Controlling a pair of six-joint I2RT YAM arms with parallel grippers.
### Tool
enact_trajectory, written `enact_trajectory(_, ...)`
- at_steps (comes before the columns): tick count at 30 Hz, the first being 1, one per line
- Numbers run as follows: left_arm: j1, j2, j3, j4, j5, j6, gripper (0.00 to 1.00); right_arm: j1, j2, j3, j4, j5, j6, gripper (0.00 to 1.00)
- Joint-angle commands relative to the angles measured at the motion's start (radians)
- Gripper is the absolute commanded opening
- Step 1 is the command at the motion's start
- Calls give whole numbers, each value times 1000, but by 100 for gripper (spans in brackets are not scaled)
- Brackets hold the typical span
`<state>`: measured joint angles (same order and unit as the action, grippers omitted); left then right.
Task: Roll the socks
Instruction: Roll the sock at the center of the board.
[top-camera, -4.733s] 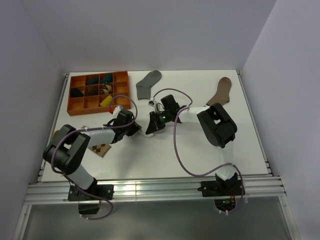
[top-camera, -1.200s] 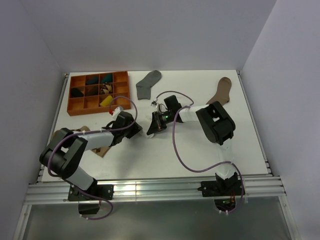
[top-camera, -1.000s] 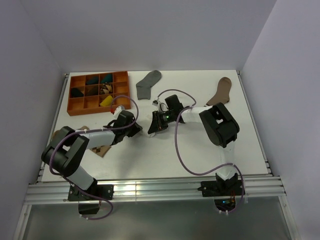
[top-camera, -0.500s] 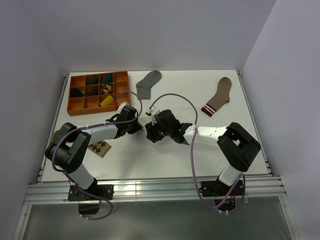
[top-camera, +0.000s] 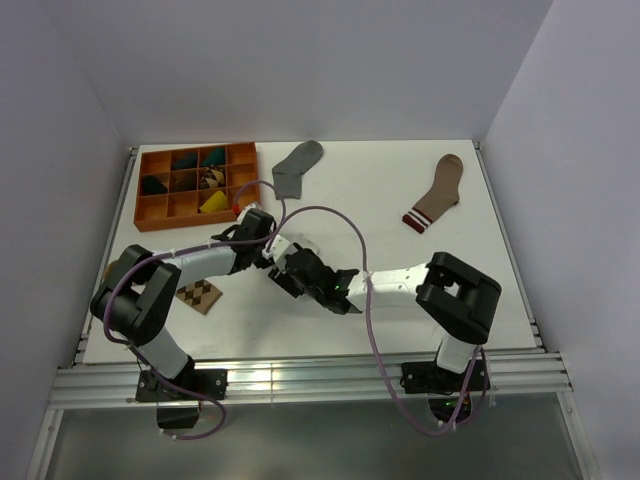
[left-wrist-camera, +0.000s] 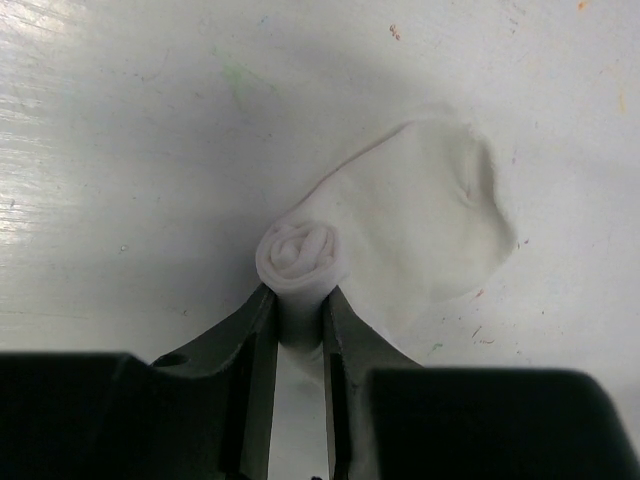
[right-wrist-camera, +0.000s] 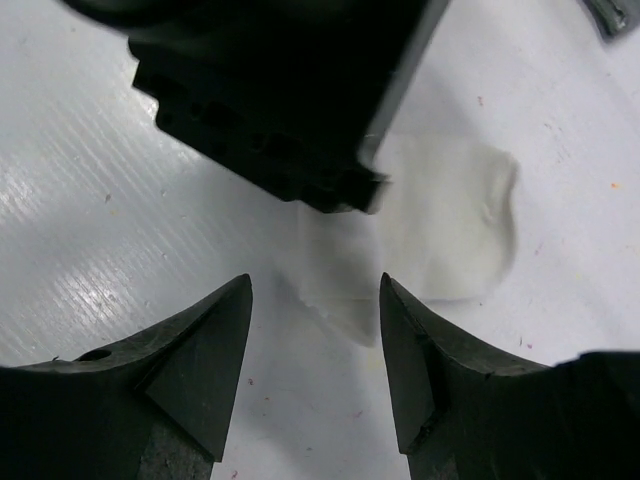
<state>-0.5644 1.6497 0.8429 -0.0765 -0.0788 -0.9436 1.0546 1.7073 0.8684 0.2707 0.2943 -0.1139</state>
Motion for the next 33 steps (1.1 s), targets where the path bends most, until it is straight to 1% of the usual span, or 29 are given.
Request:
enact_trajectory(1, 0, 27, 12, -89, 20, 40, 10, 21, 31, 49, 41, 78, -58, 61)
enact_trajectory(10, -3, 28, 13, -85, 37, 45, 10, 28, 143, 84, 42, 97, -76, 57)
enact_trajectory(14, -3, 18, 9, -85, 39, 48, 10, 28, 187, 92, 32, 101, -75, 50)
enact_trajectory(15, -3, 15, 8, -83, 43, 48, 10, 28, 190, 90, 28, 101, -73, 44)
enact_trajectory(17, -3, 10, 8, -83, 48, 52, 10, 28, 202, 93, 18, 109, -70, 38)
enact_trajectory(18, -3, 9, 10, -82, 51, 55, 10, 28, 206, 93, 18, 111, -69, 31)
enact_trajectory(20, -3, 5, 12, -75, 65, 63, 12, 22, 204, 86, 6, 92, -63, 22)
enact_trajectory(21, -3, 2, 12, -74, 68, 66, 13, 19, 199, 77, 1, 76, -50, 14)
enact_trajectory(22, -3, -2, 12, -71, 63, 66, 18, 13, 192, 72, -4, 54, -43, 11)
enact_trajectory(23, -3, -7, 7, -66, 56, 62, 21, 2, 175, 69, -19, 8, -24, 4)
enact_trajectory(24, -3, -28, -5, -62, 48, 52, 30, -7, 164, 66, -31, -22, -14, 0)
enact_trajectory(26, -3, -56, -22, -45, 21, 43, 42, -42, 132, 60, -56, -78, 19, 0)
enact_trajectory(27, -3, -70, -30, -33, 8, 37, 48, -57, 124, 57, -65, -152, 29, 0)
enact_trajectory(28, -2, -99, -44, -28, -2, 25, 60, -73, 111, 58, -95, -193, 42, 0)
enact_trajectory(29, 0, -114, -50, -26, -30, 19, 64, -112, 107, 64, -112, -240, 65, 0)
enact_trajectory(30, -2, -142, -60, -23, -45, 13, 68, -132, 104, 78, -131, -324, 74, 0)
enact_trajectory(31, 0, -157, -68, -20, -59, 0, 72, -152, 104, 89, -151, -371, 85, 0)
enact_trajectory(33, 4, -206, -99, -5, -93, -21, 75, -206, 117, 122, -212, -423, 112, 0)
